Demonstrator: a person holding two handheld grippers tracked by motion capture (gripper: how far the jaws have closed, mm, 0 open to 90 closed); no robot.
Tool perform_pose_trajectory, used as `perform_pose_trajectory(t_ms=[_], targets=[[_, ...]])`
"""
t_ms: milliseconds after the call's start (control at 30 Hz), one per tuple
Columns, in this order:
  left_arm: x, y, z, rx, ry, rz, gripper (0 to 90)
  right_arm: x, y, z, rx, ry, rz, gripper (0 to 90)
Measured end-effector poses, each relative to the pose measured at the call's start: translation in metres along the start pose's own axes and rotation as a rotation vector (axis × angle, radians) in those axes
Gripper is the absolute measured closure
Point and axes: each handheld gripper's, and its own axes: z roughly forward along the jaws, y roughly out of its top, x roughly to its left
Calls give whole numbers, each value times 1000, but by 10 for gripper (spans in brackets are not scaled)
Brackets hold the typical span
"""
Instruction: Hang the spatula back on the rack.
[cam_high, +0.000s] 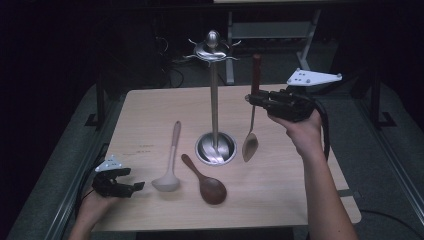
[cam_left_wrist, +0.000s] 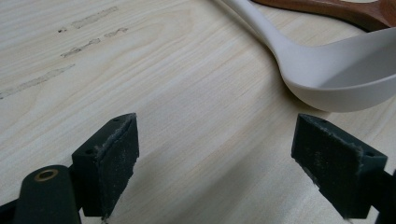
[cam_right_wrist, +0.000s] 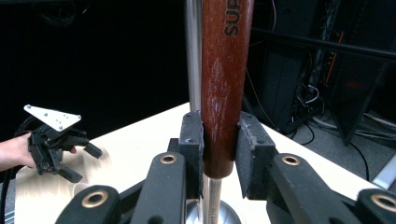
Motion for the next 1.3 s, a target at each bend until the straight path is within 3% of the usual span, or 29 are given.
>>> perform_pose_trajectory(t_ms=[533,1300], targets=[[0,0,0,-2,-3,1,149,8,17,13,6,43,-26,738],[0,0,0,-1,-6,0,149,9,22,37,53,50,-46,737]])
